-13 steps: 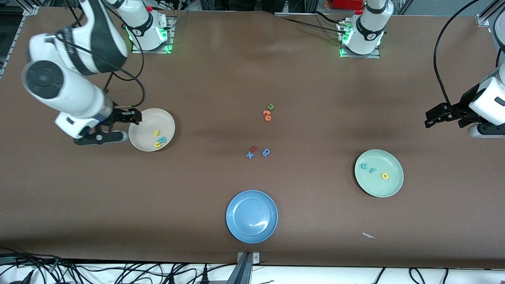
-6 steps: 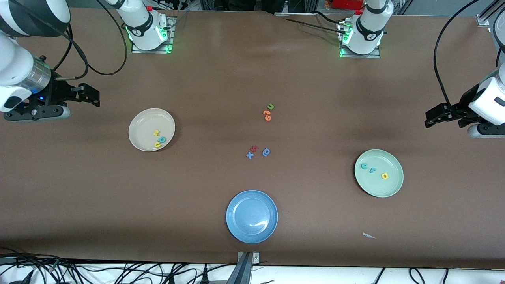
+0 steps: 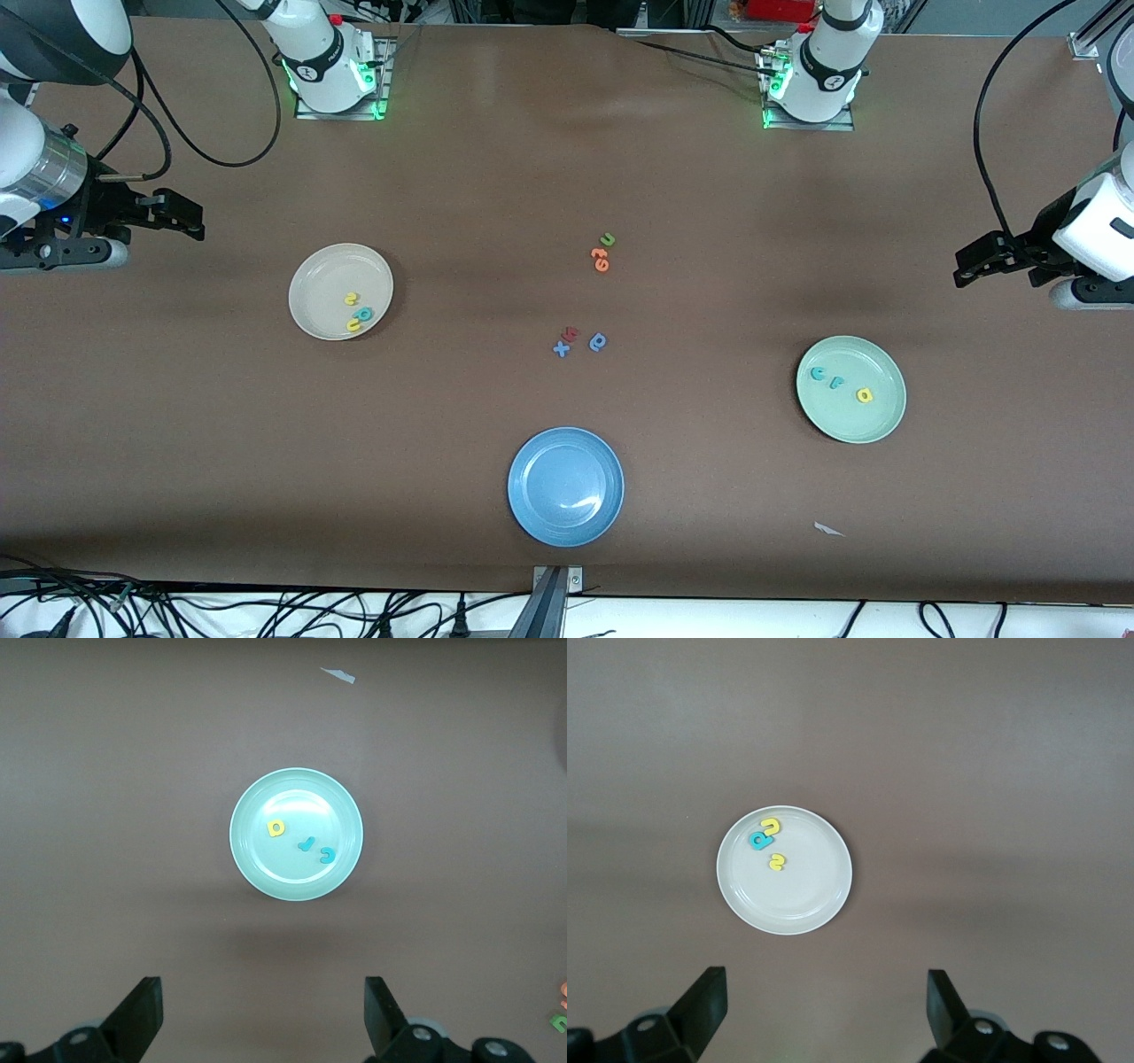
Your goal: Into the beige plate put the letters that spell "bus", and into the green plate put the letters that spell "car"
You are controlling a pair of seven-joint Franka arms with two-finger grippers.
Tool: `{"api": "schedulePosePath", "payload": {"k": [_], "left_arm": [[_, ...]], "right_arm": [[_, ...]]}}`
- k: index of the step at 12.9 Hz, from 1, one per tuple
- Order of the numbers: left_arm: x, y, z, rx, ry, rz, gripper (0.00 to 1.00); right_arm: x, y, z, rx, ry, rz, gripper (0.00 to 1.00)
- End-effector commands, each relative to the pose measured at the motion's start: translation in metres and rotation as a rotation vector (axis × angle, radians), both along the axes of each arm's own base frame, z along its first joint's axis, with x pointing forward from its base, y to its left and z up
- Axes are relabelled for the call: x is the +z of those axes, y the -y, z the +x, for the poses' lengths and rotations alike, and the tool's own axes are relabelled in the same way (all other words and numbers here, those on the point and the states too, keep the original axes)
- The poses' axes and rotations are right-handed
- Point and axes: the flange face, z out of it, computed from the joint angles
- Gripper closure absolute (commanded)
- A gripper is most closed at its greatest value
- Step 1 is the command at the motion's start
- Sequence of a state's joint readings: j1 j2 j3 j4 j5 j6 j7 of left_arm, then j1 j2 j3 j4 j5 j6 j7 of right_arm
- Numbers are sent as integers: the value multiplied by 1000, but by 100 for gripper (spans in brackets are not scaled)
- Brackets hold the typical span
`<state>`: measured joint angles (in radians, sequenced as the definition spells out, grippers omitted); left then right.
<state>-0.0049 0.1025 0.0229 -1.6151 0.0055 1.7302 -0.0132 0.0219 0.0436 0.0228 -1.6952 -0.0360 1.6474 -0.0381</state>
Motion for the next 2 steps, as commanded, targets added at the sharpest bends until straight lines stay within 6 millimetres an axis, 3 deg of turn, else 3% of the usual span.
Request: {"api": "schedulePosePath", "payload": {"k": [1, 2], "left_arm": [[3, 1, -5, 5, -2, -19, 0], [3, 1, -5, 5, -2, -19, 0]], "right_arm": [[-2, 1, 0, -6, -11, -3, 0], [-3, 1, 0, -2, -12, -7, 0]]}}
